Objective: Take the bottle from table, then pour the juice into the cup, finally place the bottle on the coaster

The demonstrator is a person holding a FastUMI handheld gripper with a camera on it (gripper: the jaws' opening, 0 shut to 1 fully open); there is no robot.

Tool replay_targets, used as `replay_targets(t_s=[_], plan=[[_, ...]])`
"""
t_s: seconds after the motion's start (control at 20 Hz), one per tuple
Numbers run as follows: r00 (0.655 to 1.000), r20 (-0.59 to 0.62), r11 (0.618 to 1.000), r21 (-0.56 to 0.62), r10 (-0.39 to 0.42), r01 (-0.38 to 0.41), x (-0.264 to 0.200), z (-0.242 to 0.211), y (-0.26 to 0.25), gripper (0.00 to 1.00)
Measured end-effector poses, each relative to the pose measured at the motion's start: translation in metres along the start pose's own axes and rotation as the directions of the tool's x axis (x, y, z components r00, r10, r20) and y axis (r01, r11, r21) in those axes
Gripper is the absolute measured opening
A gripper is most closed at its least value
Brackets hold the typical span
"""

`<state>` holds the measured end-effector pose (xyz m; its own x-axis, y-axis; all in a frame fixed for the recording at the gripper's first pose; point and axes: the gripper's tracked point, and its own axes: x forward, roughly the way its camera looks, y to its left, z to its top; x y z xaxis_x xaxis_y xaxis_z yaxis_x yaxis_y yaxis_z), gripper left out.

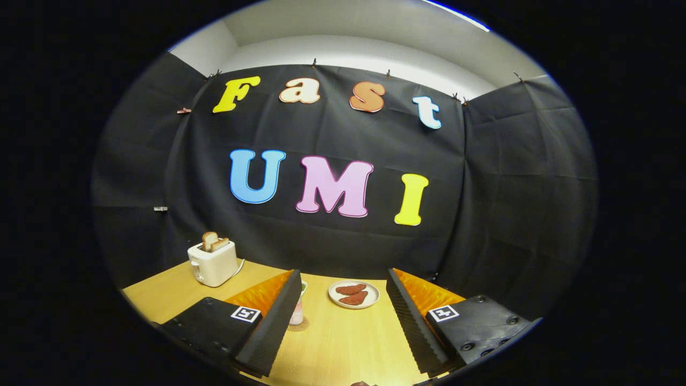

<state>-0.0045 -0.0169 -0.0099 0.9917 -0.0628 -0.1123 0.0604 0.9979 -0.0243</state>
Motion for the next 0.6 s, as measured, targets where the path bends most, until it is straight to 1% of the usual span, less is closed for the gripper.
replay_targets(t_s=[0.15,0.3,0.45,0.6], plan=[[0.999,-0.027,0.999,0.016,-0.029,0.030,-0.021,0.003,-0.003,0.97],[0.999,-0.041,1.000,0.005,-0.030,0.030,-0.033,-0.006,0.003,0.97],[0.998,-0.061,1.000,0.024,-0.004,0.006,-0.033,-0.014,0.016,0.97],[0.999,-0.048,0.999,0.028,0.020,-0.018,-0.022,-0.016,0.024,0.98]])
